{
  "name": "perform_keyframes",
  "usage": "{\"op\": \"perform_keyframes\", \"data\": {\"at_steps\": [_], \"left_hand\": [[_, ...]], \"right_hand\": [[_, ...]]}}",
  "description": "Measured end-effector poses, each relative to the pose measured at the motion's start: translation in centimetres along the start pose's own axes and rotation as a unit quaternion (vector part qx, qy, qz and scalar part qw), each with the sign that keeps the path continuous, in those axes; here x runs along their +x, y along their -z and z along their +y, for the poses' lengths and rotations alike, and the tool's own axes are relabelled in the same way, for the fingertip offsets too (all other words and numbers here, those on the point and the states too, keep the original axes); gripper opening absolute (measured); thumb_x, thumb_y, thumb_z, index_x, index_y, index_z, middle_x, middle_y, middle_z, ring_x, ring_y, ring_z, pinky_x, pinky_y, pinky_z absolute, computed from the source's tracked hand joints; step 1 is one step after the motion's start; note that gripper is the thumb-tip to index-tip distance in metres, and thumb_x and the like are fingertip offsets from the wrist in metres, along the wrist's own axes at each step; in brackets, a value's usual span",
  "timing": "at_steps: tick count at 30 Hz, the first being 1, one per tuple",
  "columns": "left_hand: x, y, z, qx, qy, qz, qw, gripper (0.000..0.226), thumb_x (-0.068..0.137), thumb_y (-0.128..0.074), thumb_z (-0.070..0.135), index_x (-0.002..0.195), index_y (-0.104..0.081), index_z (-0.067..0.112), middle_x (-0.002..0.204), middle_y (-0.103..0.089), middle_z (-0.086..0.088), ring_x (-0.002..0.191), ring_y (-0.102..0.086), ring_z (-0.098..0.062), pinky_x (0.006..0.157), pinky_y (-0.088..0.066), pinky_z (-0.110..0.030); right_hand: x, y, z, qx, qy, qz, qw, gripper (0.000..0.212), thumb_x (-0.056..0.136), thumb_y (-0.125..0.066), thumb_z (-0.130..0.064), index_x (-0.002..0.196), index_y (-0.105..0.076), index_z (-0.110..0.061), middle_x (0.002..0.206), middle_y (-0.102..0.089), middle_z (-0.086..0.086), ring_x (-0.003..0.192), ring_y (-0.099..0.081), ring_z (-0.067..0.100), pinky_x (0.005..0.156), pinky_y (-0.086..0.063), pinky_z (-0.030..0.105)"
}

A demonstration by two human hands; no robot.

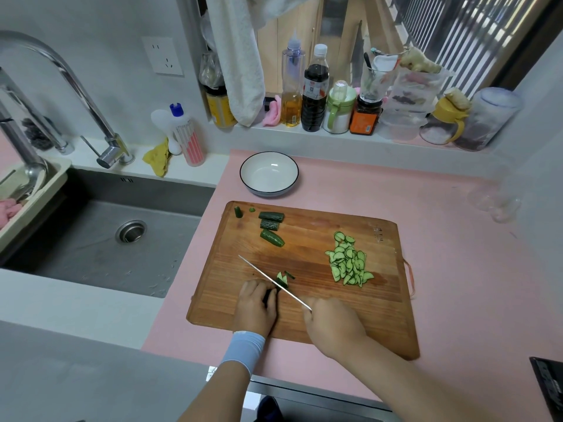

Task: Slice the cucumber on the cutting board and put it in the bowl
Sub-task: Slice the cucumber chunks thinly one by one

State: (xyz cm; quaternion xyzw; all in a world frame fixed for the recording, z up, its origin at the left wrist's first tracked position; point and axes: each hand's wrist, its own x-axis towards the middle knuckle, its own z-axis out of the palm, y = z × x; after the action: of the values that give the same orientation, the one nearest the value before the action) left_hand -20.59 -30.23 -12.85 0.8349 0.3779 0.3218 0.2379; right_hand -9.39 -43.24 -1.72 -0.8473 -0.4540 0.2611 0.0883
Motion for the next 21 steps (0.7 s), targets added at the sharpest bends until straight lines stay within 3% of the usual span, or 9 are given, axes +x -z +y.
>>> {"op": "perform_keyframes", "data": {"at_steps": [8, 11, 16, 21], "left_hand": [[-0.1, 0.0, -0.2, 0.000, 0.009, -0.002, 1.000, 0.017, 0.073, -0.076, -0.002, 0.074, -0.064, 0.010, 0.076, -0.060, -0.003, 0.080, -0.049, -0.015, 0.079, -0.037, -0.014], [-0.1, 0.0, -0.3, 0.000, 0.013, -0.007, 1.000, 0.017, 0.074, -0.076, -0.001, 0.073, -0.064, 0.011, 0.076, -0.059, -0.002, 0.080, -0.050, -0.015, 0.078, -0.037, -0.014], [-0.1, 0.1, -0.2, -0.004, 0.016, -0.004, 1.000, 0.020, 0.073, -0.077, -0.001, 0.071, -0.062, 0.011, 0.074, -0.057, -0.001, 0.078, -0.048, -0.015, 0.076, -0.035, -0.013], [-0.3, 0.1, -0.2, -0.007, 0.001, -0.010, 1.000, 0.014, 0.076, -0.074, -0.002, 0.080, -0.067, 0.009, 0.081, -0.059, -0.001, 0.083, -0.050, -0.015, 0.082, -0.036, -0.013]], "right_hand": [[-1.7, 0.5, 0.8, -0.004, 0.014, 0.002, 1.000, 0.022, 0.103, -0.039, -0.031, 0.100, -0.062, -0.029, 0.082, -0.061, -0.003, 0.077, -0.058, 0.024, 0.063, -0.039, 0.032], [-1.7, 0.5, 0.9, -0.012, 0.010, 0.001, 1.000, 0.025, 0.103, -0.039, -0.030, 0.102, -0.064, -0.028, 0.087, -0.068, -0.001, 0.071, -0.053, 0.021, 0.063, -0.040, 0.031], [-1.2, 0.2, 0.5, -0.002, -0.001, -0.015, 1.000, 0.024, 0.103, -0.041, -0.028, 0.082, -0.054, -0.026, 0.070, -0.053, -0.007, 0.070, -0.053, 0.020, 0.061, -0.038, 0.030], [0.1, 0.0, 0.0, 0.015, -0.026, -0.027, 0.999, 0.023, 0.102, -0.041, -0.029, 0.085, -0.056, -0.024, 0.078, -0.057, -0.004, 0.075, -0.054, 0.023, 0.068, -0.045, 0.032]]}}
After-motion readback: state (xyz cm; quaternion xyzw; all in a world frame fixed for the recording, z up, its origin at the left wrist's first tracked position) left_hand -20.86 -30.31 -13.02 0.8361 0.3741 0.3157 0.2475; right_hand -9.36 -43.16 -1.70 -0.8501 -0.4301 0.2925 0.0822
